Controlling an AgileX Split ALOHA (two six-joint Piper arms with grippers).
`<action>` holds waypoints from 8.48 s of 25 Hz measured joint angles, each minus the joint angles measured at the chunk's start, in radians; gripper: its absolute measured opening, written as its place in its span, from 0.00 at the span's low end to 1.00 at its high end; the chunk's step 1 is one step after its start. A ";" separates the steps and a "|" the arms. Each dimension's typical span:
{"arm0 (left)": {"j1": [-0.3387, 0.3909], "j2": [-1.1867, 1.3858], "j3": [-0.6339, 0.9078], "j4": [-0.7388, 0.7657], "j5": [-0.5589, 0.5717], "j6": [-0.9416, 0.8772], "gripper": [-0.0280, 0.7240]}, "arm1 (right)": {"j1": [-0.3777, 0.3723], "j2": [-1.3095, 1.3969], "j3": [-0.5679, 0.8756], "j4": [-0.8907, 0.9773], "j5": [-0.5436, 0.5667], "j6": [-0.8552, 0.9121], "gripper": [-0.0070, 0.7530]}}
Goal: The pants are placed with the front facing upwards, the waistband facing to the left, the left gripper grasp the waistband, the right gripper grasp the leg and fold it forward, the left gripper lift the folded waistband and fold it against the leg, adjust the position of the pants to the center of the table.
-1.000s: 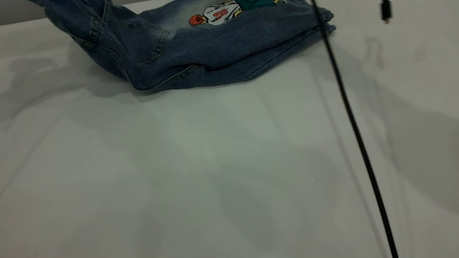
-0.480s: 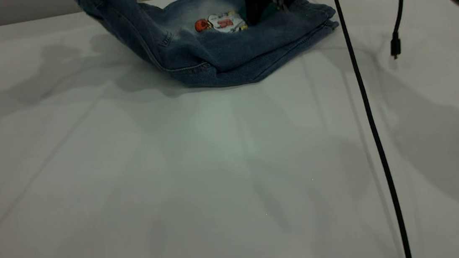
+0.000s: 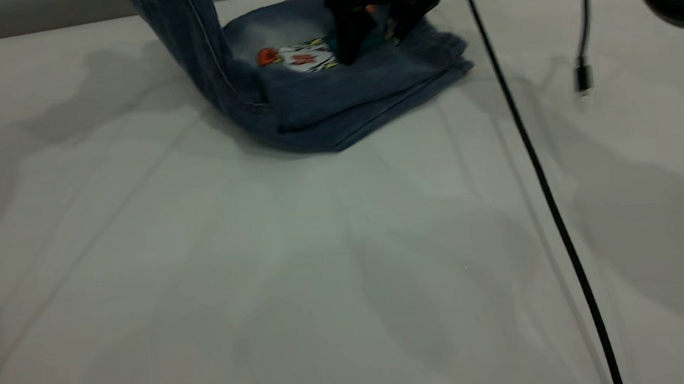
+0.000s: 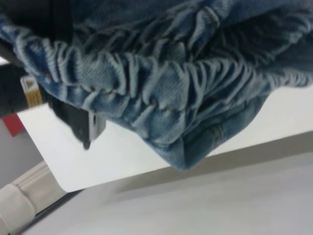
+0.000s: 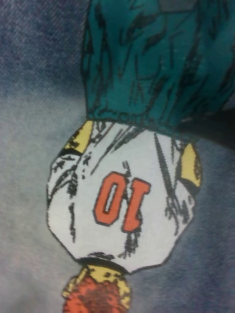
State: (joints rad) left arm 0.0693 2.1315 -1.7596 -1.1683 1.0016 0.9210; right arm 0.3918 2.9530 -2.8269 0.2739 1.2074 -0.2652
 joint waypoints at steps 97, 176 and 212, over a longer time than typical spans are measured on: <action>-0.482 0.432 -0.337 1.224 -0.016 -0.633 0.78 | -0.256 -0.241 -0.001 -0.067 0.012 0.021 0.70; -0.480 -0.594 -0.321 1.262 0.220 -0.927 0.78 | -0.252 -1.483 0.899 0.035 0.015 0.209 0.69; -0.481 -1.736 1.013 1.140 0.218 -0.921 0.78 | -0.252 -2.612 2.036 0.049 -0.008 0.070 0.69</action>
State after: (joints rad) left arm -0.4116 0.3957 -0.7470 -0.0286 1.2201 0.0000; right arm 0.1395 0.3411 -0.7912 0.3228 1.1995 -0.1950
